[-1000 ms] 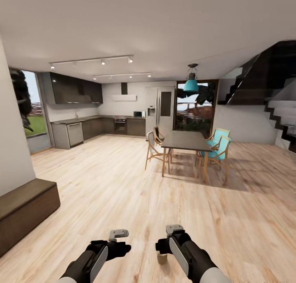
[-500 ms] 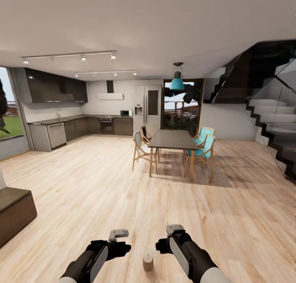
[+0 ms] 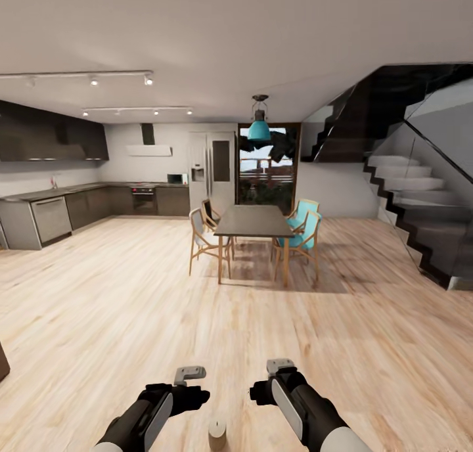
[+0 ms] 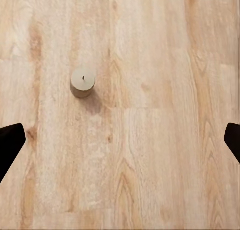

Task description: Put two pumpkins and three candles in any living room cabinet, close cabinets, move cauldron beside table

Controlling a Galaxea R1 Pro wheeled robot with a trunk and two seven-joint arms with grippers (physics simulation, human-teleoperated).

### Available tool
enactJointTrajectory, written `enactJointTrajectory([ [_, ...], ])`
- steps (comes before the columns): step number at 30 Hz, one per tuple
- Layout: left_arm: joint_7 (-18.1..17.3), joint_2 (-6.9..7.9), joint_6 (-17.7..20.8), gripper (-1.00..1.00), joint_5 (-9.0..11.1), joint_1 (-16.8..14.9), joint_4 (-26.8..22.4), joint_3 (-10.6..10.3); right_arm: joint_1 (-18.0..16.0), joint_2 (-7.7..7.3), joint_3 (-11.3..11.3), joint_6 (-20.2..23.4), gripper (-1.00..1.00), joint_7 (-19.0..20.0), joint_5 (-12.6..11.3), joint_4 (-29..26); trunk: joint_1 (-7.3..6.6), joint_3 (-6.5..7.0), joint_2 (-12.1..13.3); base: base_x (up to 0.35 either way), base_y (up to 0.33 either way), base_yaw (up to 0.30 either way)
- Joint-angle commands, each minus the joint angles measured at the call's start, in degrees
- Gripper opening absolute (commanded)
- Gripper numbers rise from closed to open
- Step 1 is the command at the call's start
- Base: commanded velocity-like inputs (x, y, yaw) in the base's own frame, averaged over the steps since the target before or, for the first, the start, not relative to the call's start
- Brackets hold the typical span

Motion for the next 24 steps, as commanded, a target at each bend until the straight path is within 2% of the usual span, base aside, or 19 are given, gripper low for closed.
enactJointTrajectory([
  [1, 0.16, 0.04, 0.33, 1.00, 0.59, -0.02, -0.10, -0.14, -0.06, -0.04, 0.26, 0.17, 1.00, -0.50, -0.60, -0.05, 0.03, -0.13, -0.05, 0.222, -0.086, -0.249],
  [17, 0.16, 0.03, 0.32, 1.00, 0.59, -0.02, -0.06, -0.14, -0.06, -0.13, 0.13, 0.17, 1.00, -0.53, -0.60, -0.05, 0.03, -0.65, -0.05, 0.224, -0.158, -0.262],
  [24, 0.25, 0.05, -1.03, 1.00, 0.37, -0.02, 0.01, -0.14, -0.06, -0.13, 0.13, 0.19, 1.00, -0.56, -0.60, -0.05, 0.03, -0.85, -0.05, 0.298, -0.044, -0.268],
])
